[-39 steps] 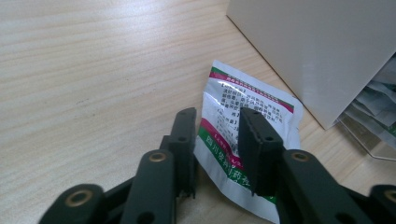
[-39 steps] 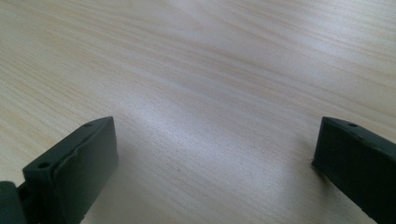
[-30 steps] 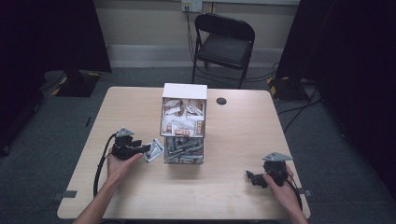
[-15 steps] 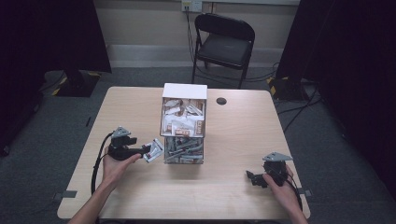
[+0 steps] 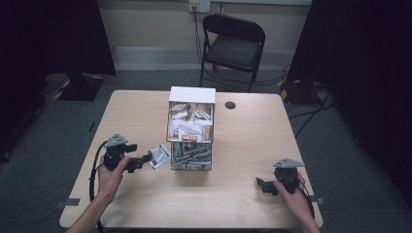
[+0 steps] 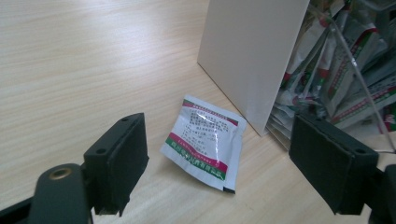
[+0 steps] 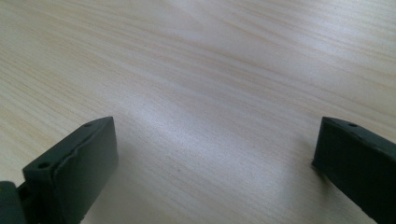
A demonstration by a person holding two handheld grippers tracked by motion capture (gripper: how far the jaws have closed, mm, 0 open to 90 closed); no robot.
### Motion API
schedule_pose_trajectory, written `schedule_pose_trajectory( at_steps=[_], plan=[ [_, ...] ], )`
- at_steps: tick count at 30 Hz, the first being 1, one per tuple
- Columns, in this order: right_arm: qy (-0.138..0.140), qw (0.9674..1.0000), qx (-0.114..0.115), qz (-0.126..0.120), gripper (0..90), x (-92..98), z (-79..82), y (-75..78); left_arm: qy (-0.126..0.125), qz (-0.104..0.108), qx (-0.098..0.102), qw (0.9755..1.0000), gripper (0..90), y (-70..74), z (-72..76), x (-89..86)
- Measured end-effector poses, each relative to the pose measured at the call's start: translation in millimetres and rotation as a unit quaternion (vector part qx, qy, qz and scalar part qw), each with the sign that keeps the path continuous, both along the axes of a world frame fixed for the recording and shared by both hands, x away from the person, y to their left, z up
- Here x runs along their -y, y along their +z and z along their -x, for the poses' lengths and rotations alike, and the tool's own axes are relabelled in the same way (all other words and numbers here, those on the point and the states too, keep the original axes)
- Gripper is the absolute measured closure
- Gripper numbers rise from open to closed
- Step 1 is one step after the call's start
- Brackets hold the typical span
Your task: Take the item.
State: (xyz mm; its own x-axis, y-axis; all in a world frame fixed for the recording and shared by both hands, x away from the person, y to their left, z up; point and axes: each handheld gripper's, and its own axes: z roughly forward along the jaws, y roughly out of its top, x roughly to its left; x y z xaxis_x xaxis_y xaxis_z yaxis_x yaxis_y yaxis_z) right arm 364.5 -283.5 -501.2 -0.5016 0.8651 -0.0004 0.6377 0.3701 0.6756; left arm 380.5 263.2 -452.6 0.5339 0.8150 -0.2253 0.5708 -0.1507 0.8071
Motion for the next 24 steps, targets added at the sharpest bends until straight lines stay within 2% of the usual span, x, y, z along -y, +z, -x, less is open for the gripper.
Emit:
schedule_pose_trajectory(
  at_steps=[5,6,9,17,22,24],
  plan=[
    [0.0,1.0,0.0,0.0,0.0,0.0,0.0,0.0,0.012,-0.007,0.003,0.9999,20.8,1.9,5.1,-14.3],
    [0.0,1.0,0.001,0.001,0.0,0.1,-0.1,-0.1,0.02,-0.018,0.004,0.9996,20.9,3.1,7.7,-19.6],
    [0.0,1.0,0.0,0.0,0.0,0.0,0.0,0.0,0.03,-0.029,-0.001,0.9991,21.1,5.5,12.0,-26.9],
    [0.0,1.0,0.0,0.0,0.0,0.0,0.0,0.0,0.038,-0.046,-0.005,0.9982,21.3,9.9,23.0,-37.8],
    [0.0,1.0,0.0,0.0,0.0,0.0,0.0,0.0,0.046,-0.057,-0.011,0.9972,21.4,3.8,35.3,-46.5],
    [0.0,1.0,0.0,0.0,0.0,0.0,0.0,0.0,0.052,-0.053,-0.012,0.9972,21.5,1.7,37.7,-49.1]
  ],
)
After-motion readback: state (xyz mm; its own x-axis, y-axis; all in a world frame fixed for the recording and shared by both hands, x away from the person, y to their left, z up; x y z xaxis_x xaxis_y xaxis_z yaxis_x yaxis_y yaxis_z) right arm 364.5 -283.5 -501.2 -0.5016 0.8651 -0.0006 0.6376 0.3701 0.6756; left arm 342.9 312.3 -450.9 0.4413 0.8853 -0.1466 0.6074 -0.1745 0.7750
